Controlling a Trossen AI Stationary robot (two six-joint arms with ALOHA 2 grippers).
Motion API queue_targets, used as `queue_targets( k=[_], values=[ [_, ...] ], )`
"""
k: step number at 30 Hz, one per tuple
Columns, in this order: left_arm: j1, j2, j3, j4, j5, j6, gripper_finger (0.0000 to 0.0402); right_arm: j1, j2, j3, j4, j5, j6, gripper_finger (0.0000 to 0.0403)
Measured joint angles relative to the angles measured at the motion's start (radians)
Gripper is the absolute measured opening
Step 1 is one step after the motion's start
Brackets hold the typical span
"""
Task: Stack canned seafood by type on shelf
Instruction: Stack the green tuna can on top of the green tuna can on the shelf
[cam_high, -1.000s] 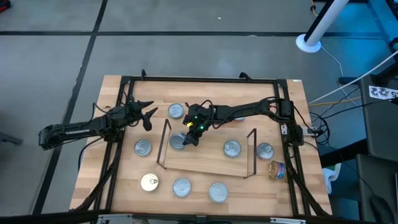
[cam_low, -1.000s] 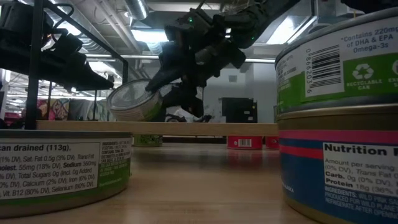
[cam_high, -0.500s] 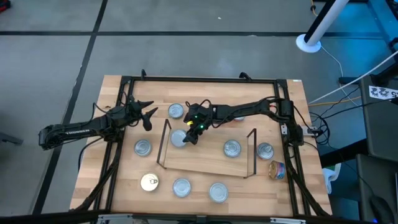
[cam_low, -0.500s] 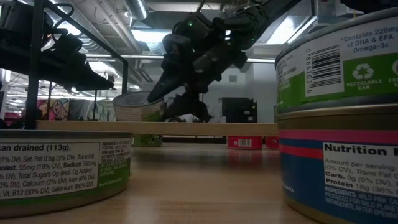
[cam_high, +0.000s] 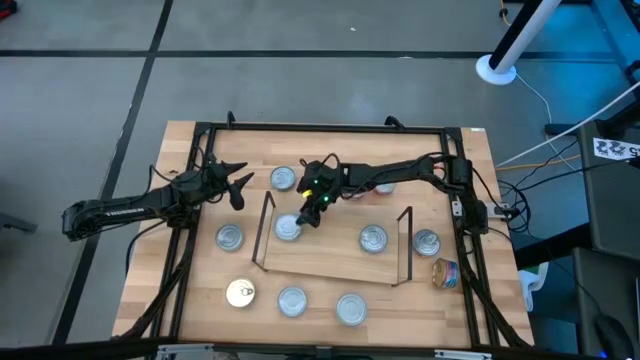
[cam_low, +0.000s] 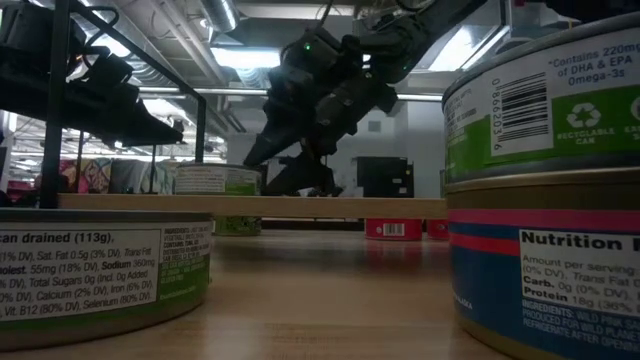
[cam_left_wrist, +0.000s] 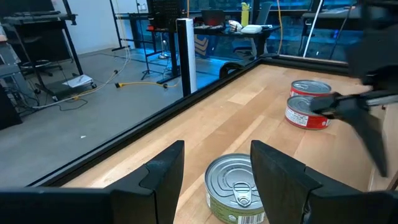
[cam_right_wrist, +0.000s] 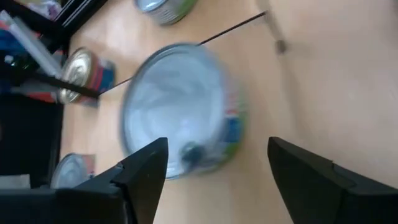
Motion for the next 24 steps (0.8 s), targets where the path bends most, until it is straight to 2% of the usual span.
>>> queue_targets(
  k=[10,19,24],
  values=[
    [0.0,0.0,0.005,0.005,0.014,-0.089,0.018,-0.066,-0.026,0.0,-0.065,0.0,-0.003,0.0273],
    [-0.001,0.0,0.073,0.004,0.056,-0.109,0.018,-0.077,-0.063,0.001,-0.067,0.0,-0.035,0.0273],
    [-0.001,0.001,0.103,-0.001,0.077,-0.206,0.018,-0.084,-0.093,0.001,-0.057,0.007,-0.056,0.0273]
  ],
)
